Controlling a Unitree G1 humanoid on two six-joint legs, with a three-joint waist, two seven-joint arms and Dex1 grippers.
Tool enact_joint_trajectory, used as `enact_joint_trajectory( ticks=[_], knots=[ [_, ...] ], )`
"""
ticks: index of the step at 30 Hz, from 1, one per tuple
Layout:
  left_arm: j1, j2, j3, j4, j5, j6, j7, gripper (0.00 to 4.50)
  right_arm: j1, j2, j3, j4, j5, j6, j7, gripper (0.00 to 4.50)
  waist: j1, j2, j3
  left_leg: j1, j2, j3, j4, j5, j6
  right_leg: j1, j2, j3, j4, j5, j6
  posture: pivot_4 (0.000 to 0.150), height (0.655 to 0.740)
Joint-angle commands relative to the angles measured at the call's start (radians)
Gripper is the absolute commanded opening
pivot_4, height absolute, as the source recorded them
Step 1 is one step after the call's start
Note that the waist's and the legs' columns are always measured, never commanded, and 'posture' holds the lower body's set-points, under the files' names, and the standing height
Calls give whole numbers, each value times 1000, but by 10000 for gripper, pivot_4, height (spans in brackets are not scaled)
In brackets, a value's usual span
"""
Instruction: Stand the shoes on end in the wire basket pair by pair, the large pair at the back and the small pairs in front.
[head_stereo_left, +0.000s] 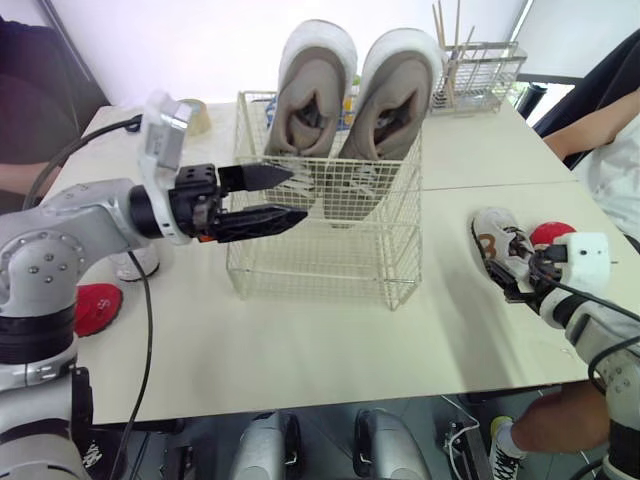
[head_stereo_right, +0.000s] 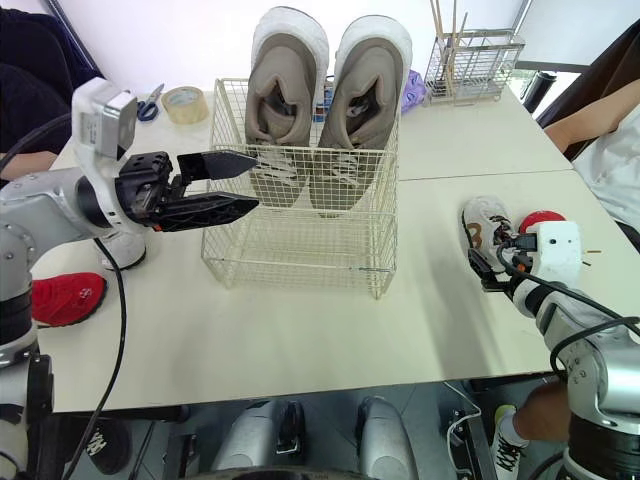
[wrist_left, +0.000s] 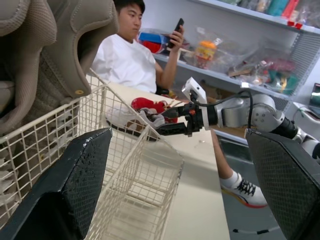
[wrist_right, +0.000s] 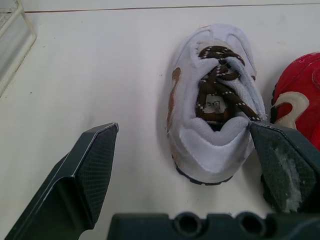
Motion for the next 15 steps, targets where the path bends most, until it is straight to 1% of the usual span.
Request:
enact_joint_trajectory(
  ticks=[1,9,14,15],
  knots=[
    [-14,0,24,-41,3,-9,22,44349,-14,1,14,41,-65,-57,-27,45000,1,0,0,0,0,0,0,0,0,0,0,0,0,0,0,1500,7400],
    [-3,-14,33,-63,2,-14,81,44349,-68,40,47,193,-97,-178,0,45000,-1,0,0,1,0,0,0,0,-1,1,1,0,0,1,1,1500,7400],
    [12,-4,34,-75,-11,-3,84,44349,-105,43,56,258,-109,-222,16,45000,-2,0,0,1,0,0,0,0,-1,1,1,1,0,1,3,1500,7400],
    [15,2,34,-79,-17,2,76,44998,-112,42,59,272,-112,-230,18,42447,-2,0,0,1,0,0,0,0,-1,1,1,1,0,1,3,1500,7400]
  ],
)
